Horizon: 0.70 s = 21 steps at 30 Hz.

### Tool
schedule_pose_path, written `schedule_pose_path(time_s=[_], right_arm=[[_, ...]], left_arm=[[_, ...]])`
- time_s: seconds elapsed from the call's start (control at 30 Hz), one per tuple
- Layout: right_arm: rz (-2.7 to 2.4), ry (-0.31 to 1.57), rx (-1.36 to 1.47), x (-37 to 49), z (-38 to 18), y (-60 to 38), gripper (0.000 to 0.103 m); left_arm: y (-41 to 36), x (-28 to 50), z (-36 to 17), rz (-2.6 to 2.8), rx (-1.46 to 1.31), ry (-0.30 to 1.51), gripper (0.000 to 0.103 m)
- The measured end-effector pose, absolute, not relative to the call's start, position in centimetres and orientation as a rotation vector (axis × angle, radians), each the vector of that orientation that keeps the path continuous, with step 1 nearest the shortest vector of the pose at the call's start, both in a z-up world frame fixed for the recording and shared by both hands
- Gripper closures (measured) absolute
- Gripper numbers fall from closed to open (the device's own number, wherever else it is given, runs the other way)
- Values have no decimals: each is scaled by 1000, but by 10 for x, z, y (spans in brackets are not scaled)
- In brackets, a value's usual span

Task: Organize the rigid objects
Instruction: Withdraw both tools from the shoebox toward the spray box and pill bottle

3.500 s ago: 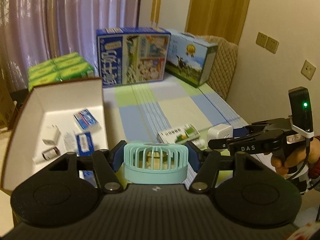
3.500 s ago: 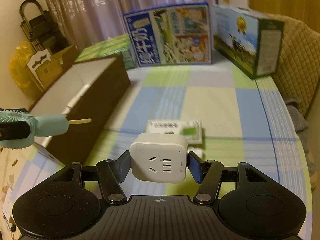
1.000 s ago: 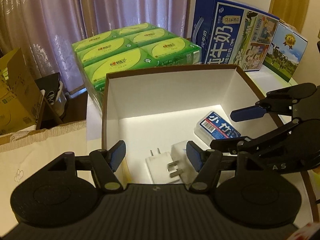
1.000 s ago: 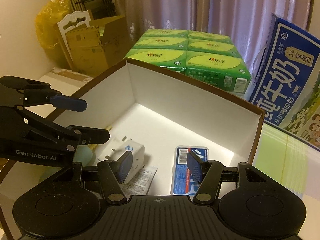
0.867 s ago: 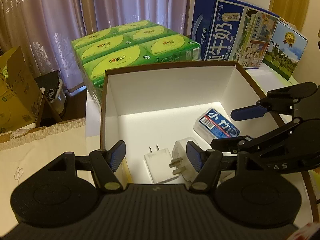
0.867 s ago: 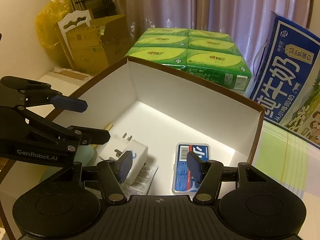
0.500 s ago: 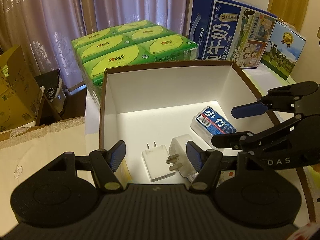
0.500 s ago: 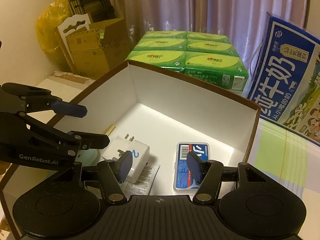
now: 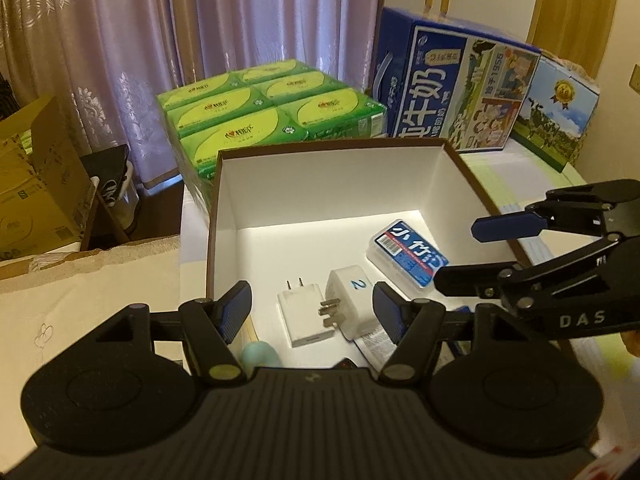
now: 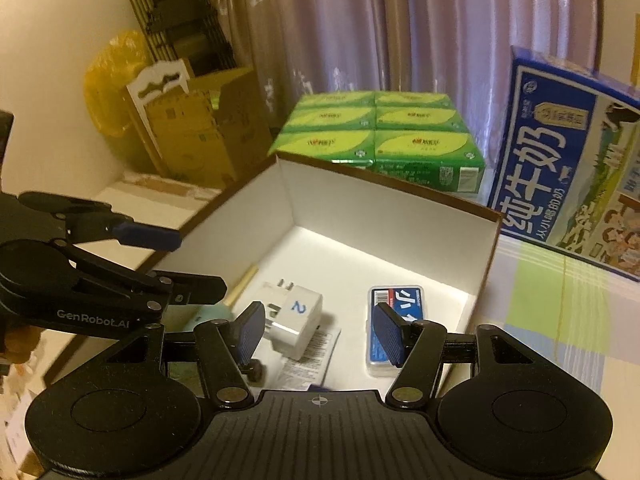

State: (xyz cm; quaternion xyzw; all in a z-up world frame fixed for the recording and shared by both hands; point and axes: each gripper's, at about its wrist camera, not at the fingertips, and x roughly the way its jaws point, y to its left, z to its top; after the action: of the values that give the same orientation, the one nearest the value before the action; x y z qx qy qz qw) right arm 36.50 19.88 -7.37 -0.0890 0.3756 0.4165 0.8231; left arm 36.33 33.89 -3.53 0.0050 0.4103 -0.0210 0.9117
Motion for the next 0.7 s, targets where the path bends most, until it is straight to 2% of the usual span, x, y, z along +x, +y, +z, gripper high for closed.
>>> schedule_pose_path(time_s=[0.37,0.7], right_arm=[[902,743,-90,311,-41,145,46],[880,770,-12,266,-37,85,45]], left_arm=[[309,302,-10,-11,24,834,40],[269,238,6,-16,-31,789,40]])
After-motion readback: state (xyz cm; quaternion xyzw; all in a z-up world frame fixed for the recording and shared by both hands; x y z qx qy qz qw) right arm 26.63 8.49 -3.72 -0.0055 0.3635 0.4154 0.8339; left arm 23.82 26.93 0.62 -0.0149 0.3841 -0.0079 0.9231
